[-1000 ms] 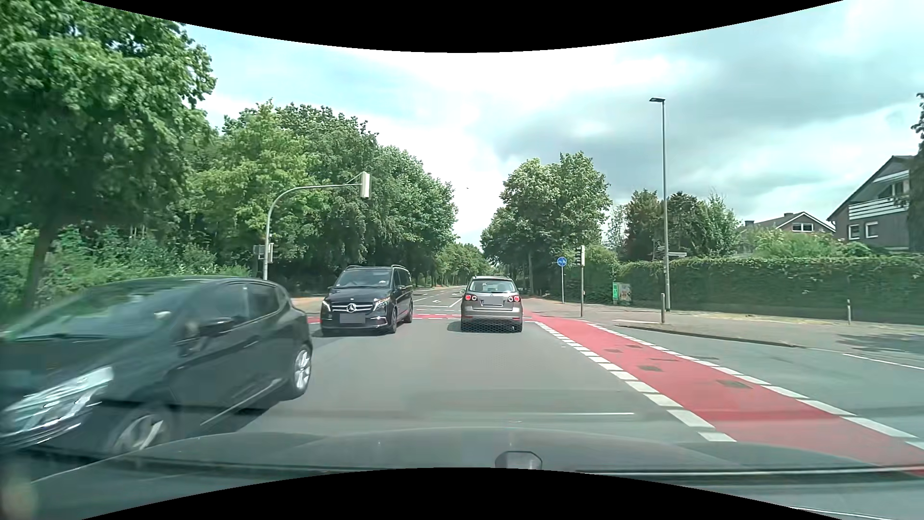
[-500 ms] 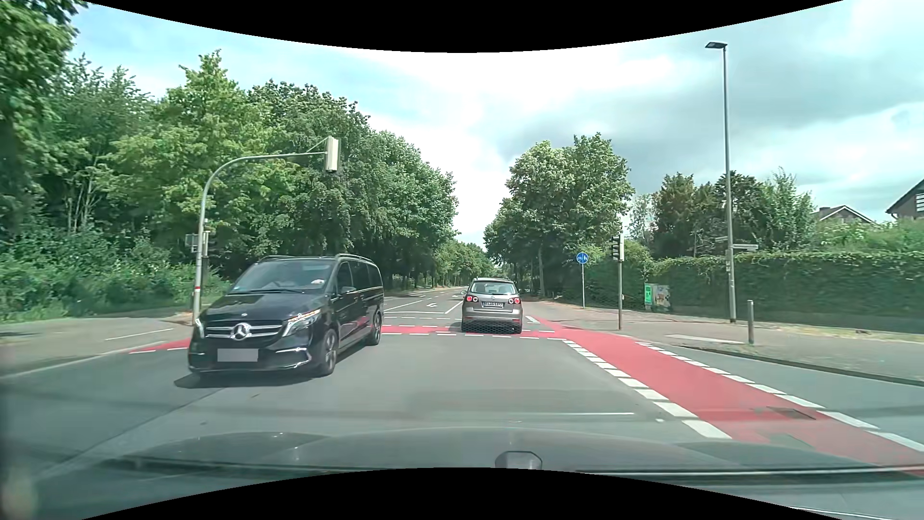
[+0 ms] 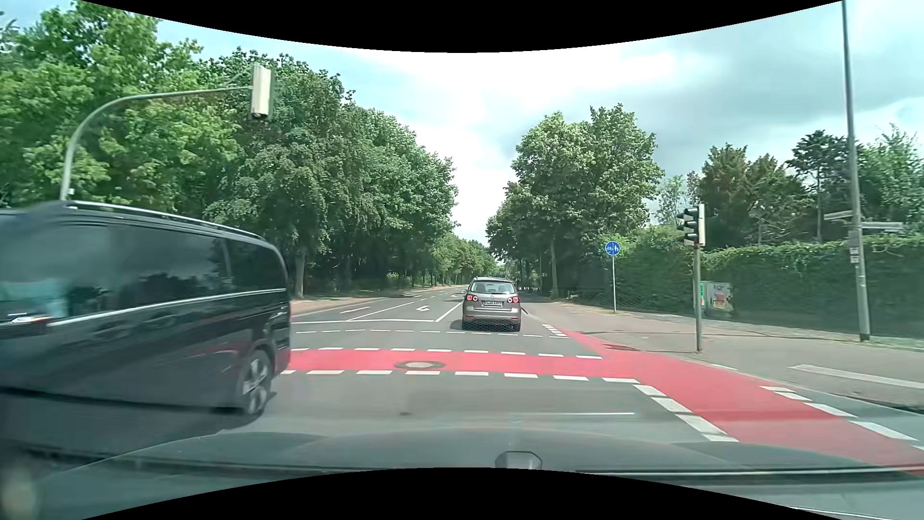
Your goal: Follow the waypoints while adhering to traffic rules and regulations
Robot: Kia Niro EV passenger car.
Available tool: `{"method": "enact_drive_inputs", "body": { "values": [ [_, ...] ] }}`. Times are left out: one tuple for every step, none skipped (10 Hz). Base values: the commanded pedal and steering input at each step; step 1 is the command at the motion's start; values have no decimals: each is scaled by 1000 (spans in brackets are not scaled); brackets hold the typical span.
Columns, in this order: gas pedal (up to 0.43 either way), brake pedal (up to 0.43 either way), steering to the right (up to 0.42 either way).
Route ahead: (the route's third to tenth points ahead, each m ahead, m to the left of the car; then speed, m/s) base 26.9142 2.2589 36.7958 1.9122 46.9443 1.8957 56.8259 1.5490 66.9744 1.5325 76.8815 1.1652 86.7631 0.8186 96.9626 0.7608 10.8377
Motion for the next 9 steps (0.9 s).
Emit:
{"method": "enact_drive_inputs", "body": {
  "values": [
    [197, 18, -2],
    [197, 18, -1],
    [197, 18, -1],
    [197, 18, -2],
    [197, 18, -1],
    [197, 18, -1],
    [169, 18, -1],
    [169, 18, -1],
    [169, 18, -1]
  ]
}}
